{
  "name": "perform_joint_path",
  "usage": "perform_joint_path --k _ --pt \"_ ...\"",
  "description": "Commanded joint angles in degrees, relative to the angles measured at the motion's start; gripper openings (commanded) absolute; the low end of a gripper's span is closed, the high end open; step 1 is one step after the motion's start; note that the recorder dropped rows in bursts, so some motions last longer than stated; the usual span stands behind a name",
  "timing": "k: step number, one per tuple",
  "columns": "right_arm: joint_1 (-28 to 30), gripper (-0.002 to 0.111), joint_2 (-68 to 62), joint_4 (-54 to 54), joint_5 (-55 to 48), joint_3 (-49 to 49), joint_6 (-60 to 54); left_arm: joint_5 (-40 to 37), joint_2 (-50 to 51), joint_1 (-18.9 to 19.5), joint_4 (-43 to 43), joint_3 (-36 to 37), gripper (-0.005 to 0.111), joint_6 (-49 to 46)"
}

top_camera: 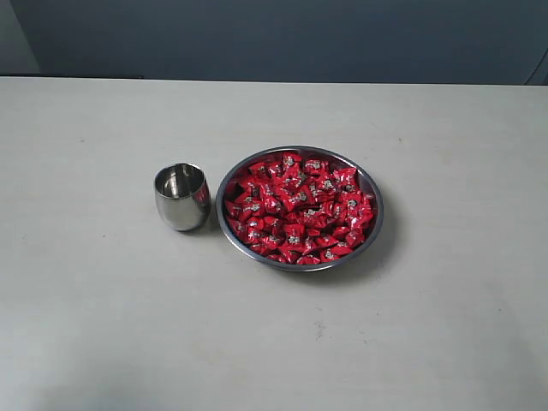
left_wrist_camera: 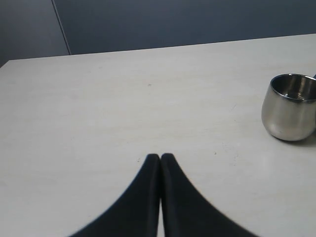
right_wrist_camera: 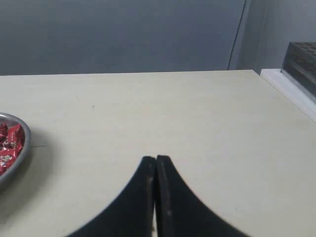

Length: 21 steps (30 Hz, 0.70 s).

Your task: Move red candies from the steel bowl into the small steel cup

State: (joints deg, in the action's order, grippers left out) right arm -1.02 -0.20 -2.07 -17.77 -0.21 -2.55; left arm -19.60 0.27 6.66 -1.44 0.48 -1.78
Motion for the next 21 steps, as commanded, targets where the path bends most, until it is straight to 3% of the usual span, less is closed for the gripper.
perform_joint_path --k 1,10,21 --pt "0.30 0.000 -1.14 0.24 0.35 0.21 -0.07 0.31 -0.27 -0.46 -0.11 -0.48 0.000 0.09" --pt "0.30 0.000 -7.60 0.11 -0.11 -6.21 -0.07 0.31 -0.27 -0.46 -0.11 -0.48 0.000 0.09" --pt "0.30 0.000 -21.95 0.11 -0.11 -21.11 -0.07 0.31 -0.27 -0.46 -0.11 -0.48 0.000 0.09"
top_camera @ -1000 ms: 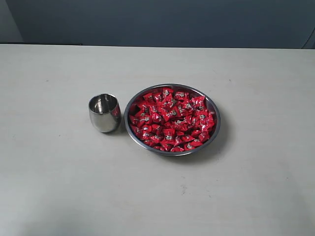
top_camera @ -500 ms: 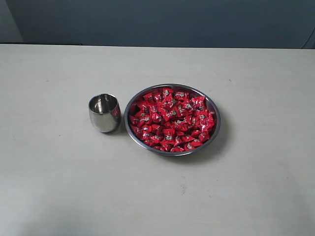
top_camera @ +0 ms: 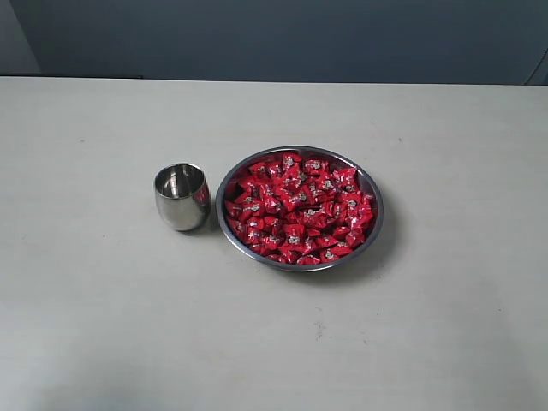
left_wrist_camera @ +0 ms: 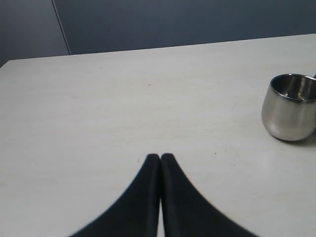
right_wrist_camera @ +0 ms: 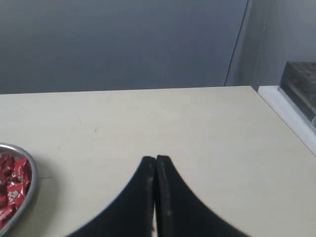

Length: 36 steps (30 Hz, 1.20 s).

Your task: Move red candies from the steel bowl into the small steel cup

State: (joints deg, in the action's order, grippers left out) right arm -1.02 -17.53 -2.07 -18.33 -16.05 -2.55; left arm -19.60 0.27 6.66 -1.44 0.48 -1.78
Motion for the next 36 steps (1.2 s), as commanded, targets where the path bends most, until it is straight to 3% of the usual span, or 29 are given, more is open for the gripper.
perform_joint_path --k 1,22,32,36 --pt "0.30 0.000 -5.69 0.11 0.44 -6.74 -0.07 0.31 -0.27 -0.46 -0.11 -0.48 0.000 0.09" --pt "0.30 0.000 -7.39 0.66 3.45 -10.39 -0.07 0.31 -0.27 -0.46 -0.11 -0.48 0.000 0.09" --pt "0.19 -0.001 -9.97 -6.99 -0.63 -10.01 -0.47 0.31 -0.27 -0.46 -0.11 -0.48 0.000 0.09" --pt "-2.52 -0.001 -15.63 -7.47 -1.05 -10.01 -0.59 0.31 -0.27 -0.46 -0.11 -0.48 0.000 0.09"
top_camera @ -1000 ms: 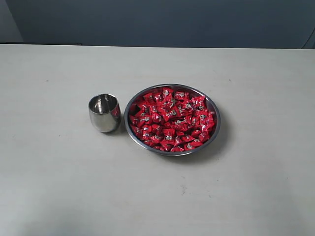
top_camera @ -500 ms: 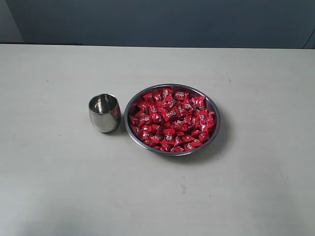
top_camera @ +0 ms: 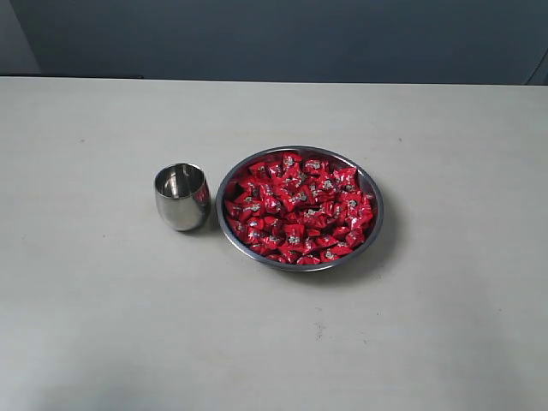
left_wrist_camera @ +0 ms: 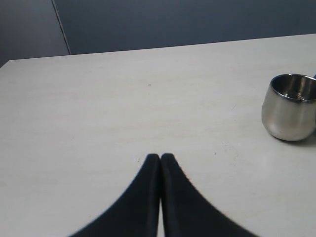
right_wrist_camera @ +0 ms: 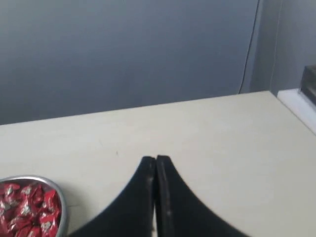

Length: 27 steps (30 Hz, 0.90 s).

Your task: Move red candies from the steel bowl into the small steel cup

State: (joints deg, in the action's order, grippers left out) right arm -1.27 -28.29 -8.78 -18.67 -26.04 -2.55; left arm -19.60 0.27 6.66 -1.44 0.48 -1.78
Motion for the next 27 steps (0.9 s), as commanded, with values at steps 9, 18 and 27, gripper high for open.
perform_joint_path --k 9,18,27 --pt "-18.95 -0.001 -23.91 -2.55 -2.47 -9.03 -3.27 0.31 -0.27 -0.46 -0.11 -0.48 0.000 0.09" --pt "-31.73 0.012 -46.23 -1.92 3.32 -19.63 -8.48 0.31 -0.27 -0.46 -0.11 -0.48 0.000 0.09" --pt "-32.04 0.049 -64.12 -1.67 7.82 -22.95 -19.02 0.31 -0.27 -0.46 -0.11 -0.48 0.000 0.09"
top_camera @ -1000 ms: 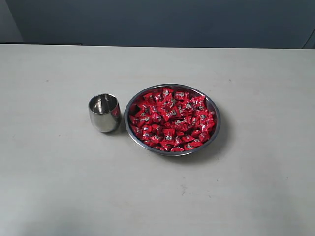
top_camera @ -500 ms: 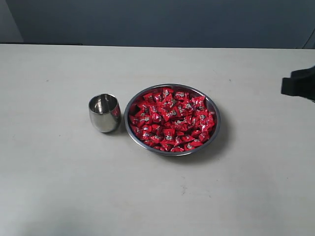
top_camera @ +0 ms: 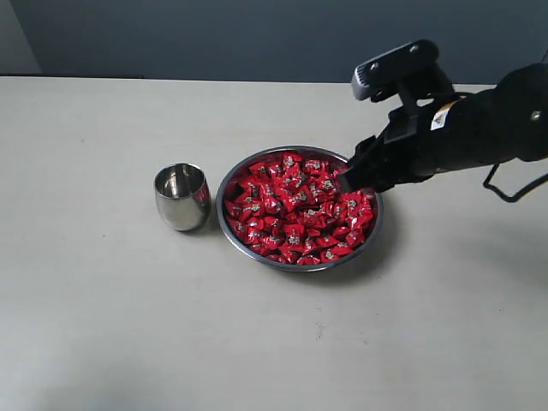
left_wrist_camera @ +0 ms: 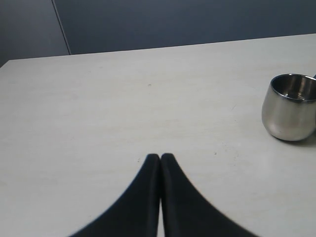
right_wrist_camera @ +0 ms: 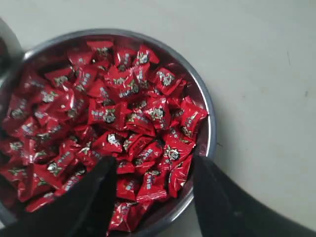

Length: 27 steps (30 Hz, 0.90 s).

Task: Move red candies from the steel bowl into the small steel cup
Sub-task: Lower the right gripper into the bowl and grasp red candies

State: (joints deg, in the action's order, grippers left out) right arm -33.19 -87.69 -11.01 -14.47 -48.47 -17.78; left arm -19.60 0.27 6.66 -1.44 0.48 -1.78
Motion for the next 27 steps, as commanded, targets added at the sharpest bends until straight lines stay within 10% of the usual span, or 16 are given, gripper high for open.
perform_joint_path --k 1,14,27 --pt "-0.12 0.049 -6.00 0.56 3.74 -0.75 -4.62 0.31 -0.27 -0.46 -0.11 -0.48 0.000 0.09" --pt "2.37 0.049 -18.73 -2.13 -6.43 -14.62 -12.10 0.31 -0.27 -0.46 -0.11 -0.48 0.000 0.09" --pt "8.17 0.049 -26.77 -26.56 -13.54 -21.86 -36.38 0.31 -0.27 -0.46 -0.11 -0.48 0.000 0.09"
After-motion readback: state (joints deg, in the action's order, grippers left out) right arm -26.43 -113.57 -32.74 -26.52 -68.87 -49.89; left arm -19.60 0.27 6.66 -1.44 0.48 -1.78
